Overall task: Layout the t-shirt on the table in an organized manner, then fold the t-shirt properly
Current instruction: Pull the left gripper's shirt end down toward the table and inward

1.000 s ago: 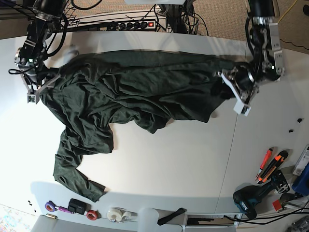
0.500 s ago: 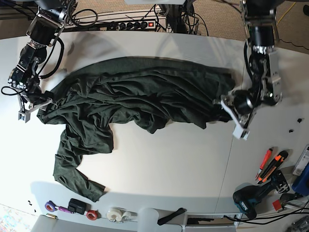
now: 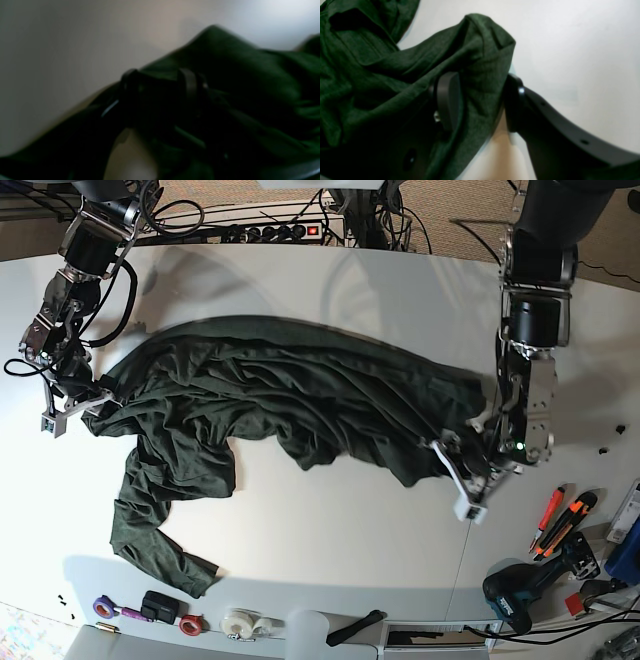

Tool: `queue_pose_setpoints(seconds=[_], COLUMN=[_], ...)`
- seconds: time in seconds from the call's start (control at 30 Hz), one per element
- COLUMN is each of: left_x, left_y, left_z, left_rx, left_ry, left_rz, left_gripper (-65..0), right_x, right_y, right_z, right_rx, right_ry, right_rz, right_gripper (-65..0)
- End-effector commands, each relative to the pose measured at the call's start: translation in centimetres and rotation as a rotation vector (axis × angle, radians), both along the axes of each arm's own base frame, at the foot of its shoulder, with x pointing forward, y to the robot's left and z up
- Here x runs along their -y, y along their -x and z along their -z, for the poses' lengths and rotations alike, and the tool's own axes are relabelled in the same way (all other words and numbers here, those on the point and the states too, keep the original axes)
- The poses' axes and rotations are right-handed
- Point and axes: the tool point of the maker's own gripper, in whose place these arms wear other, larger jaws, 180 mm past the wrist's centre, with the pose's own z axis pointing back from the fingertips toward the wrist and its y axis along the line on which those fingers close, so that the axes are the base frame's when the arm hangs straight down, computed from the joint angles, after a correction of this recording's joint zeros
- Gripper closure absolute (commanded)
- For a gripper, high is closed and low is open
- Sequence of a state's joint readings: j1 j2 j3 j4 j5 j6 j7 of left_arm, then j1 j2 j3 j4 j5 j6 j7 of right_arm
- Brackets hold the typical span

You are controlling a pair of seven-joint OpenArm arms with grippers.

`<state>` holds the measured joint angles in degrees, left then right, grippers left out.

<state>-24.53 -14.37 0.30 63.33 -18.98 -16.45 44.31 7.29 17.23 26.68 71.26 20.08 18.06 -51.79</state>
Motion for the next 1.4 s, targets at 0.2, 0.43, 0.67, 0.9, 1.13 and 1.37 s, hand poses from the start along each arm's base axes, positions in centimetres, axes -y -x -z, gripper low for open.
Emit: queue_pose_setpoints(seconds=[0.2, 0.43, 0.67, 0.9, 1.13, 1.37], left_x=[-5.4, -3.7, -1.5, 2.3, 8.9, 14.1], left_y=[0.0, 0.3, 0.9, 1.3, 2.1, 2.3], left_z=[-0.9, -4.2, -9.2, -9.1, -8.8, -5.9], left_rx=[-0.001, 0.097, 0.201, 0.188, 0.161, 0.128], left_ry=[-0.057, 0.235, 0.401, 0.482, 0.562, 0.386], left_rz=[-0.07, 0.015, 0.176, 0.221, 0.309, 0.358], left_gripper=[-24.0, -24.0, -30.7, -35.2, -35.2, -35.2], right_x=[-1.3, -2.5, -3.9, -5.5, -7.1, -7.3], right_y=[1.7, 0.6, -1.1, -1.8, 0.0, 2.7], right_z=[1.9, 0.6, -3.8, -8.2, -6.8, -3.6], right_rx=[-0.106, -0.041, 0.063, 0.141, 0.117, 0.012], right_ry=[-0.043, -0.087, -0.081, -0.038, -0.052, -0.031], right_rz=[-0.029, -0.076, -0.144, -0.212, -0.259, -0.237], right_gripper=[-28.3, -28.3, -28.3, -28.3, -28.3, -28.3])
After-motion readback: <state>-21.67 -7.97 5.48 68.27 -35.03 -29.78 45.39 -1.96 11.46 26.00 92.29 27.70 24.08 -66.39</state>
